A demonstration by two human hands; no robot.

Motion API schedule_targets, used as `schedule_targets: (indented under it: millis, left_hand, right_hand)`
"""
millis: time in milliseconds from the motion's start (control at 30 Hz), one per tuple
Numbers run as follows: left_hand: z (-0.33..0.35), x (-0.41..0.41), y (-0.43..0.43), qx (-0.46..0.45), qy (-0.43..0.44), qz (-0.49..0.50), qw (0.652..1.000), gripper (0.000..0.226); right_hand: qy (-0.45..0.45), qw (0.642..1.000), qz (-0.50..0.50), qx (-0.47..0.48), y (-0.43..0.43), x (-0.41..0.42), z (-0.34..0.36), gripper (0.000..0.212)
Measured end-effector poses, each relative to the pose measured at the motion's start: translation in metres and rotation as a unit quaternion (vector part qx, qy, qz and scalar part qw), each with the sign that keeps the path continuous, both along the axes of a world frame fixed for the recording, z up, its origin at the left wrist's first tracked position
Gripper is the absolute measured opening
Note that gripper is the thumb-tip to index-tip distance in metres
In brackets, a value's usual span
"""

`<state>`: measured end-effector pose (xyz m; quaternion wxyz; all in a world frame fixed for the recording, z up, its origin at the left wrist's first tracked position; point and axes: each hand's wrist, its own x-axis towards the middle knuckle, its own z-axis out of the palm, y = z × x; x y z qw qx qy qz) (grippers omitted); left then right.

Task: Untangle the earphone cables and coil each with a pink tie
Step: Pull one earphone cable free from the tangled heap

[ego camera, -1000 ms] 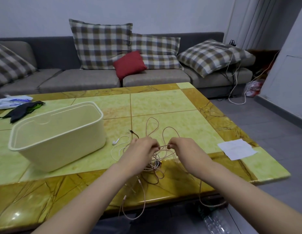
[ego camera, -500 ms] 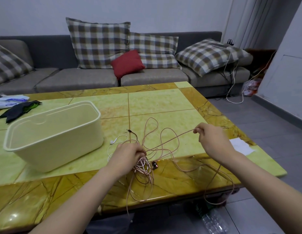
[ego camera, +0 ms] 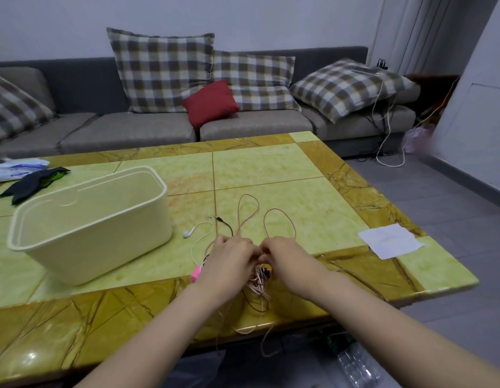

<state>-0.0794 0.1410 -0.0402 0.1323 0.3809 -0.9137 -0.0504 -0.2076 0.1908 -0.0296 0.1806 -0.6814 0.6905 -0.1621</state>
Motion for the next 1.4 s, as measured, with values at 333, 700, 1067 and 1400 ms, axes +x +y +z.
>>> schedule_targets:
  millis: [333,700,1067,1400]
  left_hand:
    - [0.000,0.004,-0.004,0.049,0.050,0.066,0.995,0.019]
    - [-0.007,0.034,-0.022,0.044,0.047,0.117,0.991,0.010]
    - [0.008,-0.002,-0.017,0.060,0.113,0.057,0.990,0.023]
    - [0.008,0.022,-0.022,0.078,0.104,0.093,0.987,0.017]
  right_hand:
    - [0.033,0.997,-0.040,-0.065,-0.002,-0.015,0.018,0.028]
    - [0.065,0.982,-0.161,-0.078,0.001,-0.075,0.036,0.027]
    - [-0.053,0.998,-0.033,-0.017,0.006,0.001,0.012,0.035]
    - [-0.083,0.983,-0.106,-0.126,-0.004,-0.024,0.023,0.025]
